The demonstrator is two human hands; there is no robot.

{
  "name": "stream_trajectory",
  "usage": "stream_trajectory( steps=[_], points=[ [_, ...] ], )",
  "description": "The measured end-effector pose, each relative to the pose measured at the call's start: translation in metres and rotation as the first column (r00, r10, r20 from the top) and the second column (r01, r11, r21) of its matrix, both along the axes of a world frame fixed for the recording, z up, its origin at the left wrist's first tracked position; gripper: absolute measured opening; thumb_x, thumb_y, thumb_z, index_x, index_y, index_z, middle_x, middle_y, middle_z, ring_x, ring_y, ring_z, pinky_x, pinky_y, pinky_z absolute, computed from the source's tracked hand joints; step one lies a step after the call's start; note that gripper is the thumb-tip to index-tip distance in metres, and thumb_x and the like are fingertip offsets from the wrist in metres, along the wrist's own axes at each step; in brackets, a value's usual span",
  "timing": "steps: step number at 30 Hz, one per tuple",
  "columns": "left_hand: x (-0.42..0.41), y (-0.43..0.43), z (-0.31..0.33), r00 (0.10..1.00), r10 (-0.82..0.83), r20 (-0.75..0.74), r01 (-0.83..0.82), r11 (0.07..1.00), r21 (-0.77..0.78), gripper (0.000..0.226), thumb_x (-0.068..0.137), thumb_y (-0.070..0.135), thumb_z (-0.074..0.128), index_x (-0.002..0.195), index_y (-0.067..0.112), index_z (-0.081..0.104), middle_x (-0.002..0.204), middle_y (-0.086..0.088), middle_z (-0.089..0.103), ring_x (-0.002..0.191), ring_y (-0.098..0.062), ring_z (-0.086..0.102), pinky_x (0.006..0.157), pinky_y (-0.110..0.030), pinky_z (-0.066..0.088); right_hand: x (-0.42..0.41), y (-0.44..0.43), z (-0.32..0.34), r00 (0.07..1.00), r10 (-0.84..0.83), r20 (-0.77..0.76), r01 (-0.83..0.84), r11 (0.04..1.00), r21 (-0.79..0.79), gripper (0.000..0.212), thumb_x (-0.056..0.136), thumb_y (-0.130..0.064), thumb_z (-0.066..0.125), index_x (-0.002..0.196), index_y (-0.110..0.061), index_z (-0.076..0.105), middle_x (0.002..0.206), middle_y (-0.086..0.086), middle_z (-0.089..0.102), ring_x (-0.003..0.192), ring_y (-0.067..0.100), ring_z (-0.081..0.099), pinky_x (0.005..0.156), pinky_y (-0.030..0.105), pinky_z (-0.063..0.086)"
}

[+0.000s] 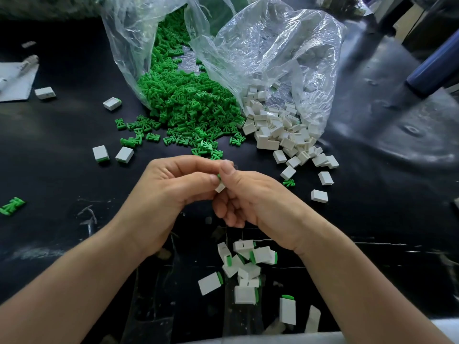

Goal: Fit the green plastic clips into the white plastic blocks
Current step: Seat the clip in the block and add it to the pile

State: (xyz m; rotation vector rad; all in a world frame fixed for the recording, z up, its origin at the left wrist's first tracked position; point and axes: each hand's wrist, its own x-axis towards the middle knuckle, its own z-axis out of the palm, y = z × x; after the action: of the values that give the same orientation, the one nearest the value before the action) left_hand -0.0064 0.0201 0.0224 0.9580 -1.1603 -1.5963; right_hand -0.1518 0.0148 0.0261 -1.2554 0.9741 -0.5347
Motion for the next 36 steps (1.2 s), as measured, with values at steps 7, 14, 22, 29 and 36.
stream_trajectory(
  steps=[7,14,22,29,36],
  points=[
    [0.0019,0.0001,-0.0019,1.000,0.020,0.018,-0.021,0.999,0.044,0.020,0.065,0.008,0.060,0.078,0.006,0.074,0.085,-0.022,0.070,0.064,-0.028,0.065,0.062,-0.027,0.056,0.0036,0.0037,0.0015,0.993,-0.068,-0.094,0.058,0.993,-0.100,0.034,0.079,-0.052,0.035,0.069,-0.025,0.053,0.061,-0.007,0.051,0.053,0.006,0.045,0.053,0.018,0.036],
    [-0.0012,0.0001,-0.0066,0.999,0.029,-0.025,-0.026,0.995,0.100,0.018,0.061,-0.002,0.063,0.076,0.000,0.073,0.101,-0.009,0.072,0.073,-0.023,0.069,0.064,-0.025,0.054,0.0032,0.0029,-0.0007,0.984,-0.085,-0.155,0.061,0.987,-0.150,0.027,0.096,-0.035,0.034,0.081,-0.030,0.055,0.065,-0.008,0.044,0.056,0.003,0.040,0.057,0.017,0.036],
    [-0.0042,0.0021,-0.0044,0.990,0.064,-0.125,-0.045,0.988,0.149,0.016,0.057,0.004,0.064,0.068,0.004,0.075,0.100,-0.007,0.073,0.081,-0.019,0.071,0.064,-0.021,0.054,0.0025,0.0032,-0.0004,0.955,-0.103,-0.279,0.033,0.970,-0.243,0.037,0.096,-0.035,0.036,0.111,-0.014,0.062,0.059,-0.020,0.047,0.057,-0.007,0.045,0.064,0.017,0.032],
    [-0.0034,0.0011,-0.0058,0.991,0.060,-0.118,-0.042,0.988,0.151,0.020,0.056,-0.001,0.070,0.075,0.003,0.074,0.102,-0.007,0.072,0.084,-0.018,0.070,0.068,-0.022,0.055,0.0030,0.0029,-0.0017,0.946,-0.124,-0.299,0.036,0.959,-0.283,0.036,0.096,-0.040,0.034,0.107,-0.020,0.062,0.064,-0.016,0.048,0.063,-0.001,0.046,0.067,0.024,0.035],
    [-0.0015,0.0002,-0.0049,0.996,0.041,-0.074,-0.030,0.988,0.149,0.029,0.057,0.008,0.071,0.085,-0.001,0.073,0.085,-0.021,0.070,0.064,-0.024,0.066,0.063,-0.025,0.055,0.0024,0.0020,-0.0060,0.974,-0.107,-0.197,0.068,0.978,-0.197,0.051,0.090,-0.051,0.030,0.089,-0.011,0.062,0.062,-0.008,0.049,0.055,0.003,0.044,0.060,0.022,0.039]
  ],
)
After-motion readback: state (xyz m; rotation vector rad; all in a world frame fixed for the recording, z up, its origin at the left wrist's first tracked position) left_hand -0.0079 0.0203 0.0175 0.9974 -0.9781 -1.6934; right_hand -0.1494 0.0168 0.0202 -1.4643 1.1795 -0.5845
